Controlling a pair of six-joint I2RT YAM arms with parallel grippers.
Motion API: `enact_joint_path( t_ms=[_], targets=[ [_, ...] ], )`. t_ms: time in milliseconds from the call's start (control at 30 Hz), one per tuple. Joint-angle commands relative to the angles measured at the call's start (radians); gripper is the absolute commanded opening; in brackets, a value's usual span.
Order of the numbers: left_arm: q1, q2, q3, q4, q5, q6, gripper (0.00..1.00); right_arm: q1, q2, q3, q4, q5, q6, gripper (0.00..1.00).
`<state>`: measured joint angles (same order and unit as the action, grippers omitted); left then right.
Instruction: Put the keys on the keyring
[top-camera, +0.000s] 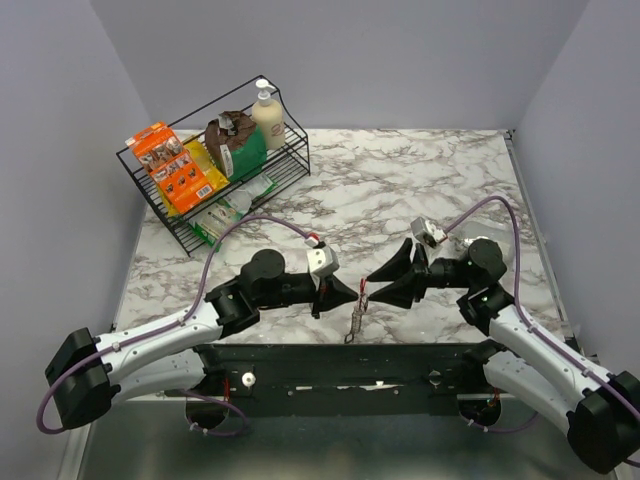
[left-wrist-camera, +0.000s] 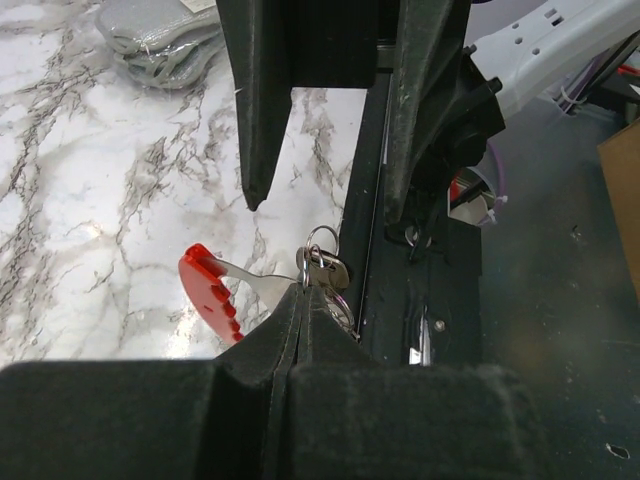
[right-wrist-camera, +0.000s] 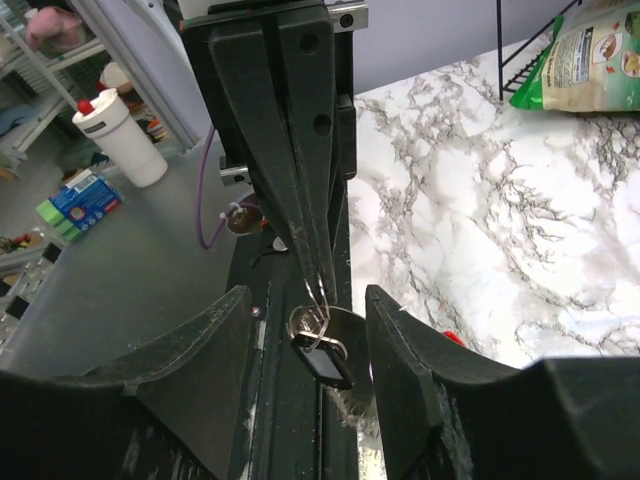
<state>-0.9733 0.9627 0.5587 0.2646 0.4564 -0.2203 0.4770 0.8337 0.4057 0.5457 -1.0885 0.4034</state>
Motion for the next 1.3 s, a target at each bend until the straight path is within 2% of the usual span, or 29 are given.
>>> enact_joint_path(
  t_ms=[0,567,800,833,933,967,1033,1267],
  targets=[
    [-0.016,0.016,0.036,0.078,0.033,-0.013,0.0,0.006,0.007,-0.024,0.045,0.026,-0.012,0.57],
    [-0.042,0.031,0.056,0.107,0.002,-0.013,0.0,0.006,-0.007,-0.051,-0.007,0.002,-0.055,0.49],
    [-0.044,0.019,0.053,0.107,-0.004,-0.017,0.0,0.006,-0.004,-0.045,-0.01,-0.001,-0.046,0.31],
    [-0.045,0.019,0.053,0.108,-0.007,-0.017,0.0,0.006,0.004,-0.042,-0.012,-0.01,-0.044,0.21],
    [-0.047,0.018,0.046,0.125,-0.01,-0.028,0.0,0.008,0.018,-0.027,-0.018,-0.024,-0.035,0.06],
    [-0.047,0.018,0.043,0.133,-0.012,-0.03,0.0,0.006,0.021,-0.027,-0.018,-0.025,-0.035,0.04],
    [-0.047,0.018,0.043,0.133,-0.013,-0.03,0.0,0.006,0.019,-0.027,-0.021,-0.022,-0.032,0.01],
    [-0.048,0.013,0.043,0.091,-0.012,-0.03,0.0,0.008,0.005,-0.004,-0.069,-0.016,-0.049,0.01]
  ],
)
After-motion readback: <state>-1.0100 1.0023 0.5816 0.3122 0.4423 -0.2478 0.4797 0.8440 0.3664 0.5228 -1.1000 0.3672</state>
